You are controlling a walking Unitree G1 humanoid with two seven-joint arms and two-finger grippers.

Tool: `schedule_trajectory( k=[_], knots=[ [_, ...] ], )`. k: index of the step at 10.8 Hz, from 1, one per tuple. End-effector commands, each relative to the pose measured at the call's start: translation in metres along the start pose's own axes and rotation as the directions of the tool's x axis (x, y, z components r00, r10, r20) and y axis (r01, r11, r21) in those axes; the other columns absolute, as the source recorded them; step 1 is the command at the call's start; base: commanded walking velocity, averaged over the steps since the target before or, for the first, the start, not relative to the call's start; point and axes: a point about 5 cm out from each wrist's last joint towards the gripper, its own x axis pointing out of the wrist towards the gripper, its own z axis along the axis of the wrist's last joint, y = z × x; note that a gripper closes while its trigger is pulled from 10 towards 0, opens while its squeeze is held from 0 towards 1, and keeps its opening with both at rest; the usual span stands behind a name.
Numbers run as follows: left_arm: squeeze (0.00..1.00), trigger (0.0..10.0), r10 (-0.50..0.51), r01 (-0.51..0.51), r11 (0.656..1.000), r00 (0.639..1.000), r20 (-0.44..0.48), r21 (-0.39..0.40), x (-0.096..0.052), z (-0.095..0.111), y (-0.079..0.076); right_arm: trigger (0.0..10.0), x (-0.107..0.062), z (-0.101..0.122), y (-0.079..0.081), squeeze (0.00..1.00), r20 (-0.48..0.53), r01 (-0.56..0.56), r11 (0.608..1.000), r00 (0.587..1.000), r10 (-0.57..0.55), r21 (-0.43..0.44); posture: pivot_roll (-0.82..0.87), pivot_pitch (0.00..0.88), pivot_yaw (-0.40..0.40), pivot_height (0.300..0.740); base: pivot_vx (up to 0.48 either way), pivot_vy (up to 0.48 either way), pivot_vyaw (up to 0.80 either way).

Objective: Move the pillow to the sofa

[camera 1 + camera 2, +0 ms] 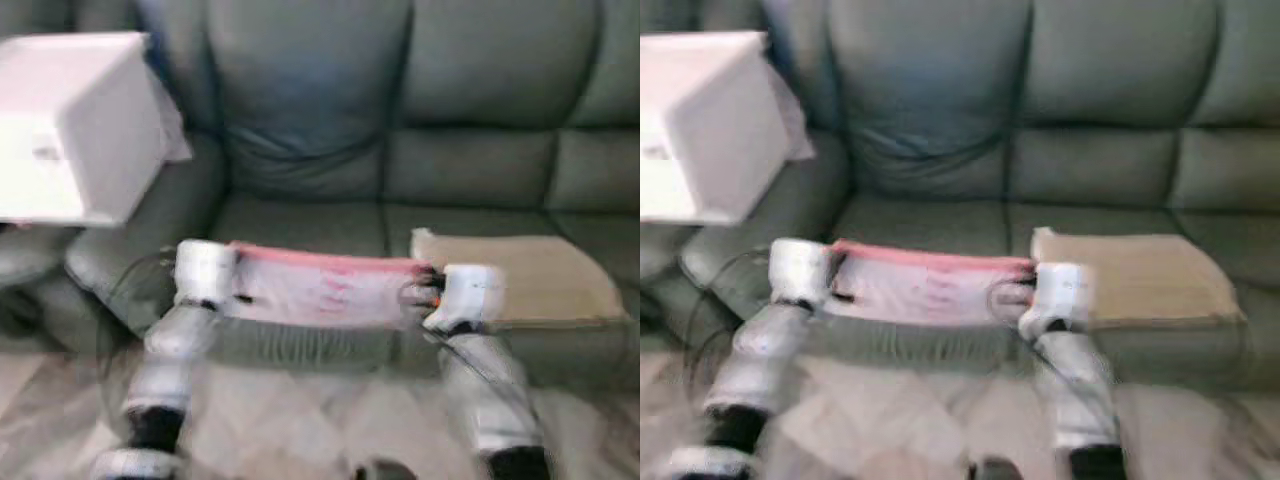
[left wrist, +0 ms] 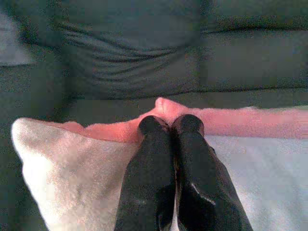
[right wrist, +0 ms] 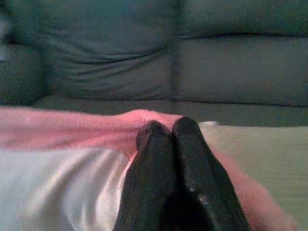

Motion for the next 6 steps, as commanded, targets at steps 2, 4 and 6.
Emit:
schedule_trajectory(
  k=[2,4,6],
  knots=[
    [0.00,10.0,0.048,-0.049,0.999,0.999,0.018,0.019,-0.0019,0.0080,0.0176,10.0,0.0036,0.0063,0.0133,0.00,0.027,-0.034,0.999,0.999,0.034,0.017,-0.04,0.000,0.000,0.740,0.420,0.124,-0.40],
    [0.00,10.0,0.042,-0.042,0.999,0.999,0.008,0.021,-0.0015,0.0067,0.0158,10.0,0.0034,0.0063,0.0136,0.00,0.026,-0.036,0.999,0.999,0.035,0.018,-0.04,0.000,0.001,0.740,0.308,0.367,-0.22],
    [0.00,10.0,0.018,-0.018,0.999,1.000,0.004,0.041,-0.0018,0.0054,0.0118,10.0,0.0029,0.0050,0.0144,0.00,0.021,-0.038,0.999,0.999,0.038,0.017,-0.04,0.000,0.001,0.740,0.133,0.416,0.00]
  ],
)
